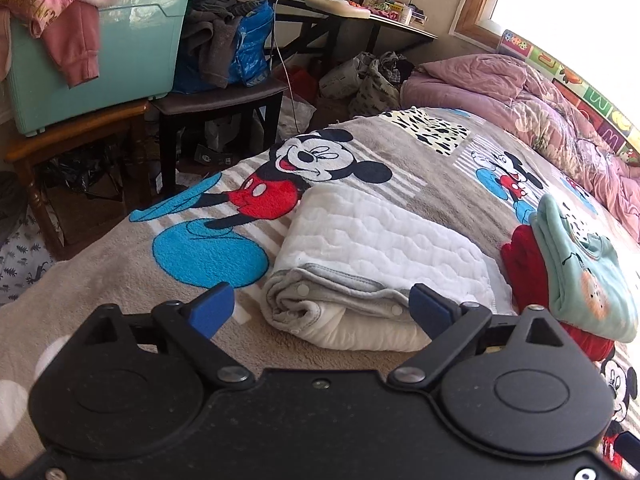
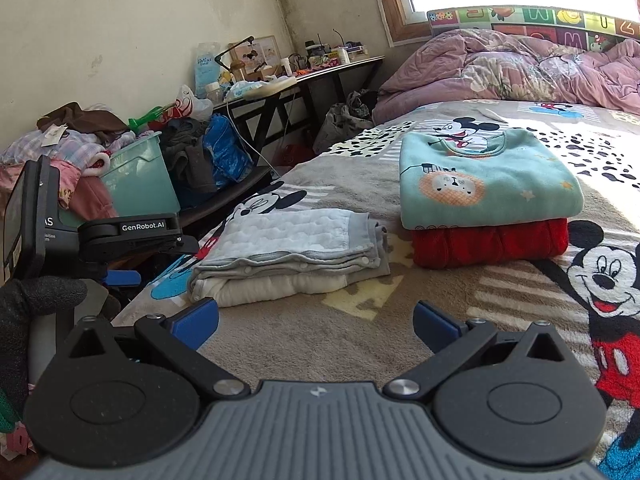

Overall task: Fold clothes
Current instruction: 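Reach both tools to the white quilted sweatshirt and grasp its edges, then lift the white sweatshirt with both grippers and carry it across the bed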

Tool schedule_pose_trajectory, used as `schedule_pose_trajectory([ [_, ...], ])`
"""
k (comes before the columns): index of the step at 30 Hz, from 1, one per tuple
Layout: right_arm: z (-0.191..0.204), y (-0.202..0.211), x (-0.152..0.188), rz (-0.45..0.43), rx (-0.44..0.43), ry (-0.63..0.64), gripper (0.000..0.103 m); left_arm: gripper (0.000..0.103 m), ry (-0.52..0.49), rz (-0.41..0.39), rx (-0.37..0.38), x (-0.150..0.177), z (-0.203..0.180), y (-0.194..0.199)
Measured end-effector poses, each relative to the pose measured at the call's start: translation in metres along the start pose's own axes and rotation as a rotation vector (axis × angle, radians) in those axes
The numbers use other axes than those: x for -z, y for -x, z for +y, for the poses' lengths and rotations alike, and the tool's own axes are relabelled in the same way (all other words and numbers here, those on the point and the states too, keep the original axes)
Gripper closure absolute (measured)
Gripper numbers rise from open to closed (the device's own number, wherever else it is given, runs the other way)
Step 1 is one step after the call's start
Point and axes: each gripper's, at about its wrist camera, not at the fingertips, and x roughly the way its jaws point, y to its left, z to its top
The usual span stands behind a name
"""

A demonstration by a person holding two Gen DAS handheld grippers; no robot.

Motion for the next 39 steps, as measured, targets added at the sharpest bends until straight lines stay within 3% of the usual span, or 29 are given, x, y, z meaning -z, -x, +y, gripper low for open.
schedule_pose_trajectory([
  [7,-0.02,-0.014,0.004,0.031,-0.034,-0.062,0.0,0.03,-0.034,0.011,-0.007,0.002,-0.009,-0.026],
  [8,-0.021,-0.015,0.005,0.037,-0.037,-0.064,0.0,0.04,-0.04,0.013,-0.005,0.003,-0.01,-0.029],
  [10,-0.025,-0.018,0.011,0.054,-0.042,-0.07,0.0,0.047,-0.064,0.016,-0.018,0.006,-0.012,-0.041],
  [11,-0.026,-0.019,0.013,0.061,-0.043,-0.072,0.0,0.057,-0.088,0.003,-0.027,0.008,-0.014,-0.044],
  [12,-0.027,-0.02,0.015,0.068,-0.043,-0.073,0.0,0.076,-0.117,-0.011,-0.029,0.009,-0.018,-0.043],
  [13,-0.028,-0.021,0.016,0.073,-0.039,-0.073,0.0,0.088,-0.148,-0.024,-0.035,0.01,-0.024,-0.04],
  [15,-0.031,-0.021,0.019,0.082,-0.028,-0.075,0.0,0.096,-0.189,-0.039,-0.044,0.007,-0.031,-0.036],
  [22,-0.038,0.007,0.02,0.083,-0.004,-0.084,0.0,0.099,-0.247,-0.101,0.055,-0.003,-0.047,0.022],
  [27,-0.045,0.059,0.018,0.046,-0.006,-0.107,0.0,0.099,-0.345,-0.19,0.176,-0.012,-0.089,0.096],
  [30,-0.052,0.098,0.02,0.022,-0.004,-0.116,0.0,0.1,-0.356,-0.253,0.282,-0.013,-0.115,0.158],
  [35,-0.077,0.167,0.029,-0.026,0.009,-0.175,0.0,0.1,-0.43,-0.301,0.407,0.006,-0.167,0.239],
  [39,-0.109,0.23,0.051,-0.084,0.022,-0.239,0.0,0.1,-0.499,-0.28,0.482,0.038,-0.202,0.271],
])
